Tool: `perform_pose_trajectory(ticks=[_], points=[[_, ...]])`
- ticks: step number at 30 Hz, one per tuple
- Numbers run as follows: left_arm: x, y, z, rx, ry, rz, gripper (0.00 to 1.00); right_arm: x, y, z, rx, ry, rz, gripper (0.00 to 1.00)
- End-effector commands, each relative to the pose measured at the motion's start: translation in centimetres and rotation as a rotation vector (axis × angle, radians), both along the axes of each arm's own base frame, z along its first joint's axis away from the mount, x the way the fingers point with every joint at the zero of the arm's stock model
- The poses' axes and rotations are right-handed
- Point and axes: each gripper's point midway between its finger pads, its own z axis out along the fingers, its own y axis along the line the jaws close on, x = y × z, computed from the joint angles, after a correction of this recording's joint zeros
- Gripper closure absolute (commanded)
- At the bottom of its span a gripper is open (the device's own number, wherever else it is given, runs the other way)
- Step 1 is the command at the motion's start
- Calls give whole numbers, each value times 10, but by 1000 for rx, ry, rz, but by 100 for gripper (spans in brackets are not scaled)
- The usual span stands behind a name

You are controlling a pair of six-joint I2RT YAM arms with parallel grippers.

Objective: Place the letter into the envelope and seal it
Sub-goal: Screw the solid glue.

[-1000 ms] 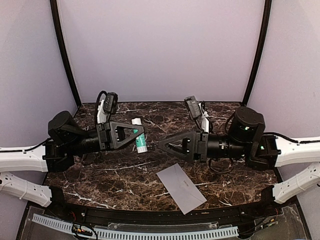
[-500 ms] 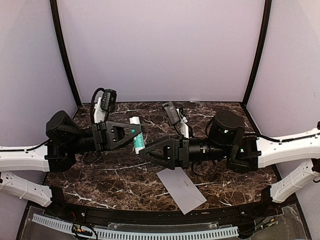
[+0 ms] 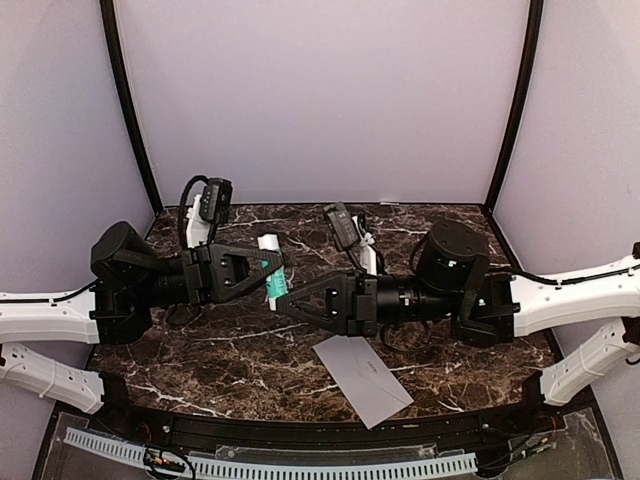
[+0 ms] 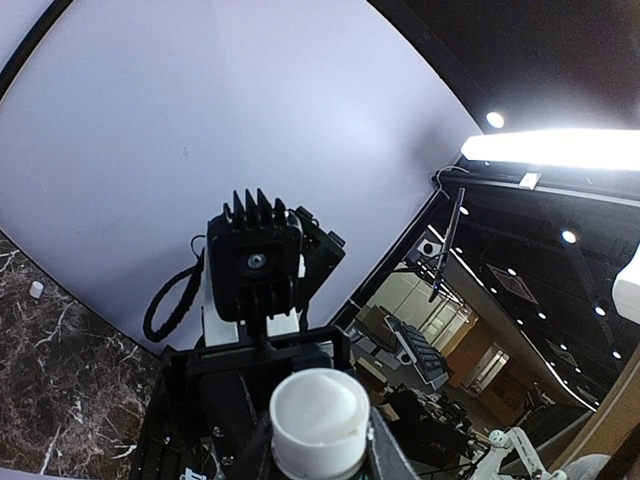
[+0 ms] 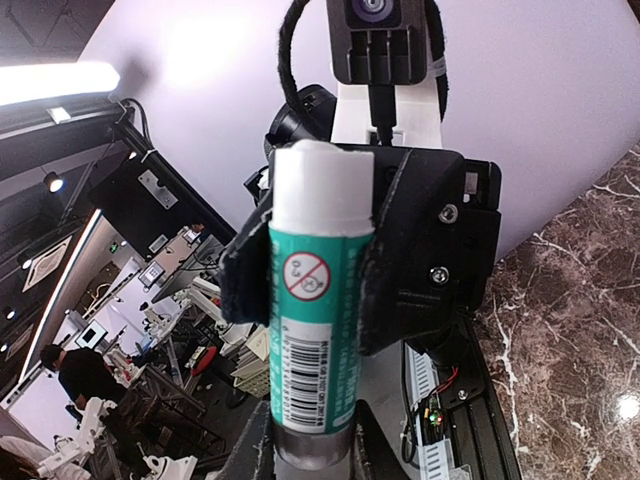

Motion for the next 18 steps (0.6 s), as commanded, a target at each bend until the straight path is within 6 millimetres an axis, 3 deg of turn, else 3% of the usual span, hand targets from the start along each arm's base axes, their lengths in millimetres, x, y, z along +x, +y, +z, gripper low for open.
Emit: perform_pose_trajectory(ticks=[1,11,18], points=[[0,3,4,-19,-21,6,100,-3,-2,24,73,-31,0,90],[8,1,-9,42,0,55,100,14,-2,9,-11,-11,-103,95],[29,-9,-38,204,32,154,100,44,2,-22,-177,20,-263,97]])
